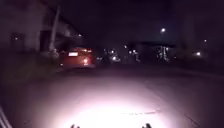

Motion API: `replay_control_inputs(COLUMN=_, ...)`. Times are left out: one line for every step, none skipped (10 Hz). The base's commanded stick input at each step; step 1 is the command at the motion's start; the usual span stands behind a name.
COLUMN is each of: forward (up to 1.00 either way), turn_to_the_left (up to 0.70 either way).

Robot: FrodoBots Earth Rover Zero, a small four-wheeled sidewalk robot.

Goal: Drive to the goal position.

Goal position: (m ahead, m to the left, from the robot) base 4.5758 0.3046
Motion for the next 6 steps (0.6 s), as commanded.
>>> replay_control_inputs(forward=0.50, turn_to_the_left=0.00)
replay_control_inputs(forward=0.50, turn_to_the_left=0.00)
replay_control_inputs(forward=0.50, turn_to_the_left=0.00)
replay_control_inputs(forward=0.50, turn_to_the_left=0.00)
replay_control_inputs(forward=0.50, turn_to_the_left=0.00)
replay_control_inputs(forward=0.50, turn_to_the_left=0.00)
